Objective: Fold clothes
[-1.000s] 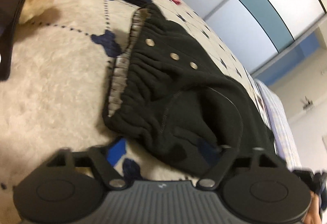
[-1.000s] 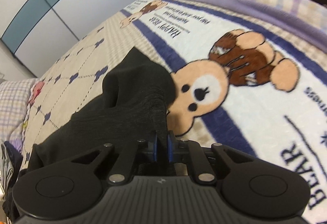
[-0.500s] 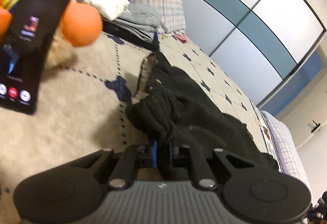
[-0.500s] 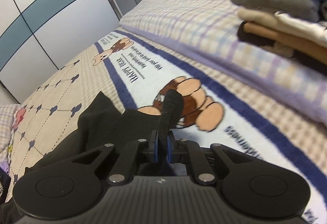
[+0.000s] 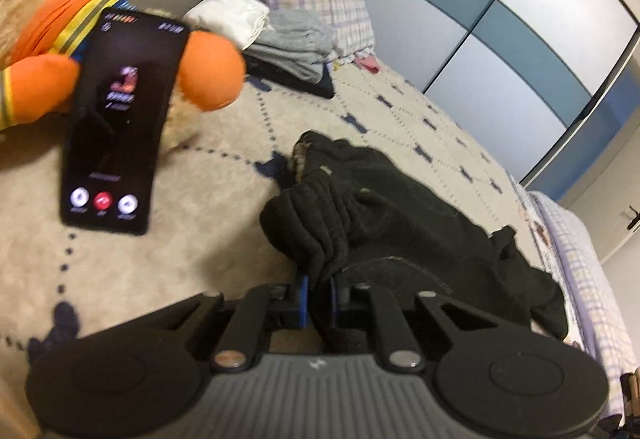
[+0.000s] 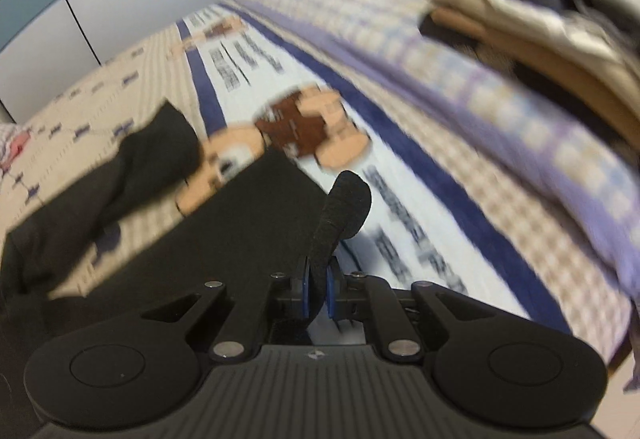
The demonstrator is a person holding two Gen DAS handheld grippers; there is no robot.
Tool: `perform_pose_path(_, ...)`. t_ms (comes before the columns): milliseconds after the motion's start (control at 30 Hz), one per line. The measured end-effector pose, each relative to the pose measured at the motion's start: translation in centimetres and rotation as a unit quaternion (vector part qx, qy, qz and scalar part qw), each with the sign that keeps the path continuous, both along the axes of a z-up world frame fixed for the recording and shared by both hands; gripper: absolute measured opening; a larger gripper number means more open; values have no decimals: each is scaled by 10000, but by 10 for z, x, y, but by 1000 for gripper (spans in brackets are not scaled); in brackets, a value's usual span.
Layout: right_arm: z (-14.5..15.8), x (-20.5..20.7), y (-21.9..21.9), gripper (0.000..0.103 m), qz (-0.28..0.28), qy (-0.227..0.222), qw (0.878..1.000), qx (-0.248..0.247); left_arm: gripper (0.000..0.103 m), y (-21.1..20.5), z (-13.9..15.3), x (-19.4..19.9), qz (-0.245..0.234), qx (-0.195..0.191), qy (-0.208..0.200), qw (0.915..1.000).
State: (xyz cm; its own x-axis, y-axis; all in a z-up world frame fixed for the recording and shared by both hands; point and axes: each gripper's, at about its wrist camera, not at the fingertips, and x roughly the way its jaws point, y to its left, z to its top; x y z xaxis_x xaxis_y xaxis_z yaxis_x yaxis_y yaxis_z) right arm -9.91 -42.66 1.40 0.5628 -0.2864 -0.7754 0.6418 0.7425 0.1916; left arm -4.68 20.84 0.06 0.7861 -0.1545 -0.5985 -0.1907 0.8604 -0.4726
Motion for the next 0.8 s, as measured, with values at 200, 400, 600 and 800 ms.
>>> perform_pose_path(200,-27,-34,6,8,87,348,9993,-55,10,-2,-3,-10,-154,358,152,9991)
perform_pose_path(400,-37,-56,5,7,227,418,9987,-171,10,-5,-4,-22,-365,632,321,9968)
perform_pose_path(600,-51,-63,-3,7,167,449,9988,-58,10,-5,-23,-31,-416,799,551,9944)
perform_pose_path(800,-61,-60,8,10,370,537,9969,-439,16,-26,-33,-30,-784,1632,427,9825)
